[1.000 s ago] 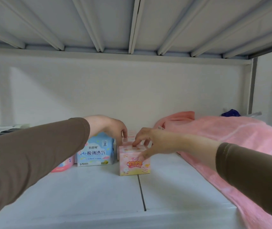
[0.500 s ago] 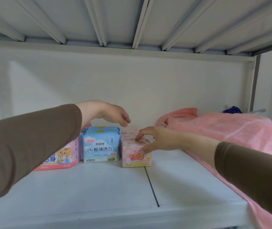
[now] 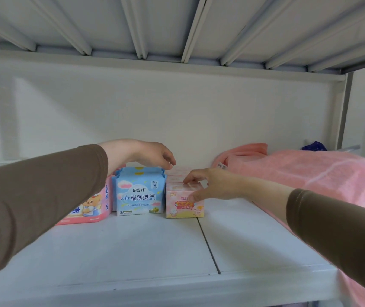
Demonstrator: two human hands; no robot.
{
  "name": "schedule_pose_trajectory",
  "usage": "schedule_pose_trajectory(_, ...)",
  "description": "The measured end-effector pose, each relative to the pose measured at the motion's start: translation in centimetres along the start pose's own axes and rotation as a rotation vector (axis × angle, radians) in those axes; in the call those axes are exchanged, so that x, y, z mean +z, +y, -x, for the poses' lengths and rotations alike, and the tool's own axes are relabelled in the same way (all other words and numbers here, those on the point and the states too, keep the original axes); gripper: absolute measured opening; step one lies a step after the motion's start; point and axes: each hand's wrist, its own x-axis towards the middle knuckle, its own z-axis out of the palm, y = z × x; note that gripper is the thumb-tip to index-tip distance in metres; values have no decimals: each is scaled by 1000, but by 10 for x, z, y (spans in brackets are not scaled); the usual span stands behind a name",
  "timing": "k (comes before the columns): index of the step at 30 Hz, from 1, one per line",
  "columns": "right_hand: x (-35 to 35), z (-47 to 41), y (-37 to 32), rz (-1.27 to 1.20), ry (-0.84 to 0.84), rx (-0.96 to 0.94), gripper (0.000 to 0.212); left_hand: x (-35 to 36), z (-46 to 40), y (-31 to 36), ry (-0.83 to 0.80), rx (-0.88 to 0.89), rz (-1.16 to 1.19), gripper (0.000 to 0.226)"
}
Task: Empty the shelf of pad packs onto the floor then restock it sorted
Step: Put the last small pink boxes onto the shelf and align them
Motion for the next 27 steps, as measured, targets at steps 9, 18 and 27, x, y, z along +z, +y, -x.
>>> schedule_pose_trajectory(9, 7, -40, 16, -759, 369, 503, 77, 4, -13, -5, -57, -54, -43, 59)
schedule_pose_trajectory(18, 41, -111, 43, -1073, 303, 613, 102, 13, -43, -13, -133, -66, -16, 67)
schedule_pose_trajectory(27, 25, -71, -7, -996, 278, 620, 64, 20, -55, -17, -140, -44, -58, 67)
